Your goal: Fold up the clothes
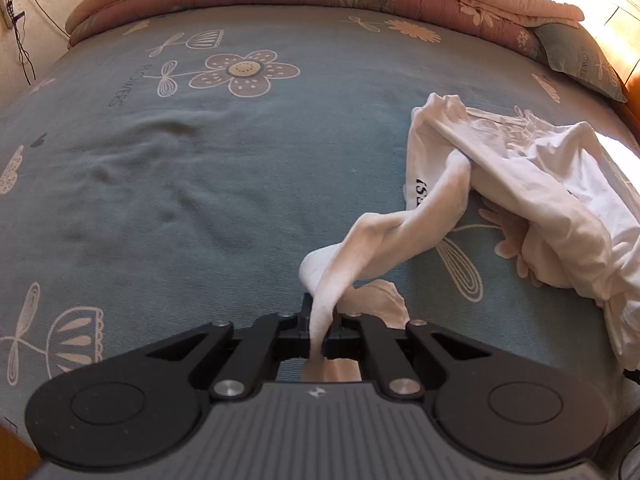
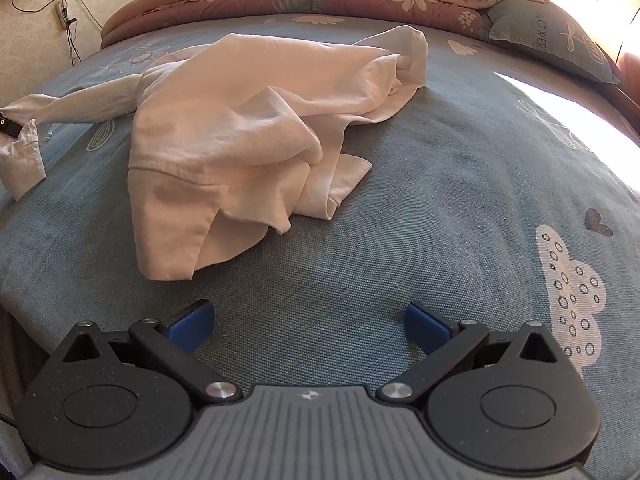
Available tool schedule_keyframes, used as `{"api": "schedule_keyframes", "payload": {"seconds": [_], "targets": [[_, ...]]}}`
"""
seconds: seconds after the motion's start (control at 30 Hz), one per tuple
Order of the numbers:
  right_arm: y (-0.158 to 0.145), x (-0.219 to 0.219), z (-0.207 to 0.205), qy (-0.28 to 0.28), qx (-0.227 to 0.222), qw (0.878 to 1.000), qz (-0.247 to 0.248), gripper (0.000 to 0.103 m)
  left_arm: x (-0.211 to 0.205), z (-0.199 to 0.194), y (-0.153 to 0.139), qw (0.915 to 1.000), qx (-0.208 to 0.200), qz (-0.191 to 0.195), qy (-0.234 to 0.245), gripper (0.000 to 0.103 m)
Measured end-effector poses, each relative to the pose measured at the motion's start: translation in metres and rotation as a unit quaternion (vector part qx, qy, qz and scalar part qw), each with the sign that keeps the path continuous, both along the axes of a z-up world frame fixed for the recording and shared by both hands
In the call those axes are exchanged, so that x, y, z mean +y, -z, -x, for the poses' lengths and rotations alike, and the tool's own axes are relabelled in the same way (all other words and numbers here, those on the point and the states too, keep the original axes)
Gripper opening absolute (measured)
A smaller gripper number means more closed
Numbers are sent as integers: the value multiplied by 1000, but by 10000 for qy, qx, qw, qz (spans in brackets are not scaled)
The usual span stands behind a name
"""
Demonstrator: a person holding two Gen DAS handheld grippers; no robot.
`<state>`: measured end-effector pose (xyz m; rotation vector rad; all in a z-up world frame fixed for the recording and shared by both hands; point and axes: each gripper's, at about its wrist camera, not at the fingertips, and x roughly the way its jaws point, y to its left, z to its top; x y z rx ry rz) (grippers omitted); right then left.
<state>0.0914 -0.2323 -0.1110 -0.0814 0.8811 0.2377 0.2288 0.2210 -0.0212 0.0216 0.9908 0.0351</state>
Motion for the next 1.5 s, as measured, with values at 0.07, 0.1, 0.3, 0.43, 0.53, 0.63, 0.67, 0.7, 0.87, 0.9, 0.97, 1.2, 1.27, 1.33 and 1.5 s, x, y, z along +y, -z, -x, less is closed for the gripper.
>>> {"api": "schedule_keyframes", "payload": {"seconds": [0.07,0.1,0.3,0.43,0.53,0.63,0.67,0.7,0.87,0.9,0.97,1.2,1.27,1.33,1.5], "targets": [[0,2,-1,5,16,10000,68,103,14,-10,-5,9993,-73,-343,-102,4],[0,2,-1,12,24,10000,87,103,20,-15,-8,9988,-102,-462,-161,4],[0,5,-4,63,81,9998,156,103,55,-43,-18,9952,-280,-722,-592,4],[0,7,-6,104,107,9997,185,103,75,-61,-20,9921,-386,-753,-925,4],[0,8,-8,155,126,9996,211,103,91,-75,-12,9918,-292,-474,-1153,10],[0,9,-10,201,158,9994,232,103,99,-82,2,9917,-165,-260,-1252,14],[0,9,-11,209,169,9994,235,103,101,-83,6,9912,-137,-257,-1291,16],[0,9,-11,215,177,9993,236,103,103,-83,10,9908,-132,-253,-1322,22],[-1,10,-12,250,207,9991,264,103,127,-74,17,9865,-193,67,-1626,46],[-1,10,-13,259,210,9991,263,103,132,-71,17,9851,-206,152,-1701,48],[-1,10,-13,274,213,9991,261,103,142,-60,18,9823,-268,399,-1809,49],[-1,11,-13,307,198,9990,255,103,157,-12,32,9692,-622,1326,-1978,53],[-2,10,-13,306,201,9990,256,103,157,1,41,9660,-614,1512,-2005,53],[-2,10,-13,307,200,9990,257,103,155,8,50,9658,-514,1599,-1973,53],[-1,11,-13,337,173,9990,255,103,145,9,60,9718,-471,1450,-1798,55]]}}
